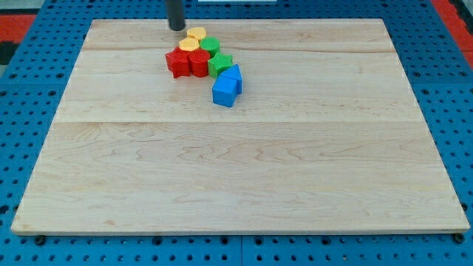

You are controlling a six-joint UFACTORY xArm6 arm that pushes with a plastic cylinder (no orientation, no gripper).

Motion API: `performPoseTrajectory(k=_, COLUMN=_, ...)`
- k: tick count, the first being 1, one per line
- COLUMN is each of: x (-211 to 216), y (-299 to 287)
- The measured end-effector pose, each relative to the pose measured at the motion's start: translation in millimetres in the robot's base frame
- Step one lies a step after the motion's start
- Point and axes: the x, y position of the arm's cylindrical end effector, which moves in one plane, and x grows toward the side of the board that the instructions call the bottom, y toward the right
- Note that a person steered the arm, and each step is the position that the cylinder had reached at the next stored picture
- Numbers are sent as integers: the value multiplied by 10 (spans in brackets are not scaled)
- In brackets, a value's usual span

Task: Move the red staryellow hexagonblue cube towards the group of blocks

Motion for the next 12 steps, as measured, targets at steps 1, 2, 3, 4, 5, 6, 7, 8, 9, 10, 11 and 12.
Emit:
performPoseTrajectory(k=1, x=111, y=272)
performPoseTrajectory(k=2, x=325, y=411)
performPoseTrajectory(k=3, x=414, y=488)
performPoseTrajectory(k=4, x=359, y=744)
performPoseTrajectory(k=5, x=266, y=1007)
performPoseTrajectory(k=6, x=1031, y=1495)
performPoseTrajectory(k=7, x=1416, y=1403)
performPoseTrajectory(k=8, x=1306, y=1098)
performPoseTrajectory(k=9, x=1303, y=1045)
performPoseTrajectory(k=10, x=1633, y=1263)
performPoseTrajectory(k=11, x=1985, y=1145)
performPoseTrajectory(k=12, x=1729, y=690)
